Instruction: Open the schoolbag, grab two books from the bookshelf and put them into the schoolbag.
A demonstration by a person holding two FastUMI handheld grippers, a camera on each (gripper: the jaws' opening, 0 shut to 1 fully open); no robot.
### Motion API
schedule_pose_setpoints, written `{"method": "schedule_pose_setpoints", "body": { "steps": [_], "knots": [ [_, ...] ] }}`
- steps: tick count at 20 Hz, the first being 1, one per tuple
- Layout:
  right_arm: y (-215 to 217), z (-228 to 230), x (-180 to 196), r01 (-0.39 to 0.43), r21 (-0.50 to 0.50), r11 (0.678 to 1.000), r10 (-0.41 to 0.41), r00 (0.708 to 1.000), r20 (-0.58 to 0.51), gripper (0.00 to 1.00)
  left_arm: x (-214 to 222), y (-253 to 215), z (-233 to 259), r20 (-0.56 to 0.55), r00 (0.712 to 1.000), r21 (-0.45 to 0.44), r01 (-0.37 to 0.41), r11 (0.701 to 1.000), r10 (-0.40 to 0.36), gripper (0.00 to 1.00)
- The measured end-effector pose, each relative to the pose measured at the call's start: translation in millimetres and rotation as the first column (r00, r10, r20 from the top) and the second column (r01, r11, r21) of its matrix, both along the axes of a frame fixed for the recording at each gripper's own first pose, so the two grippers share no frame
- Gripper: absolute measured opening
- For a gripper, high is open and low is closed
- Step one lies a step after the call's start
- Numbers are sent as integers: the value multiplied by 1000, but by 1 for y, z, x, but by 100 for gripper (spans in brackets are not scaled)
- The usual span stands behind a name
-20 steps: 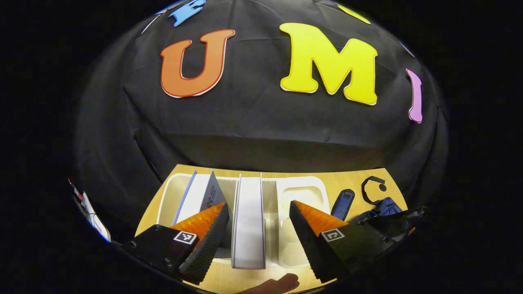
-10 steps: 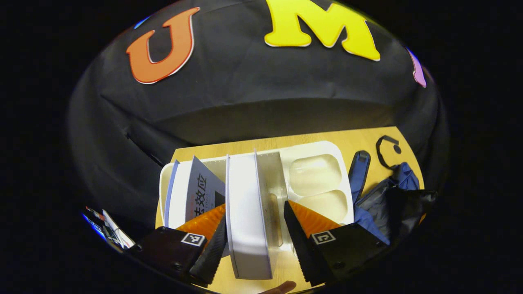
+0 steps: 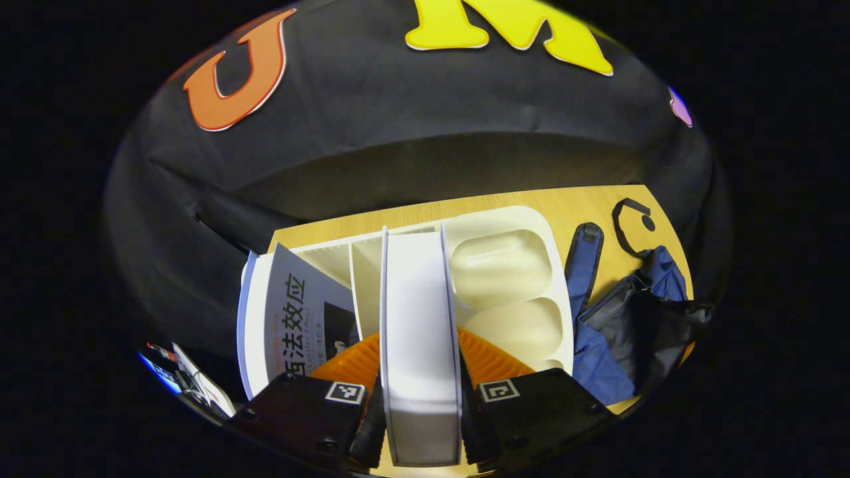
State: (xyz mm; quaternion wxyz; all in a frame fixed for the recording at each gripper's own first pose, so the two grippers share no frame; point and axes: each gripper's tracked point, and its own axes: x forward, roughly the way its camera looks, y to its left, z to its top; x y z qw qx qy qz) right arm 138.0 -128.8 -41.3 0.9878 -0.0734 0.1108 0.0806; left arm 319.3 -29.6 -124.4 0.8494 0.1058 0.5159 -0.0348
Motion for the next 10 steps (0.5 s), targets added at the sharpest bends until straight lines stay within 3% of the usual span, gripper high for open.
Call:
{"method": "schedule_pose_setpoints", "body": {
  "steps": [3,10],
  "knots": [
    [1,-1,-1,-5,-6,1000,5,1000,-3,4,-15,7,11,39,999,-28,-19,999,20,47],
    [1,-6,0,16,-12,1000,-16,1000,-9,4,-77,13,41,128,989,-202,-51,978,78,47]
  ]
}}
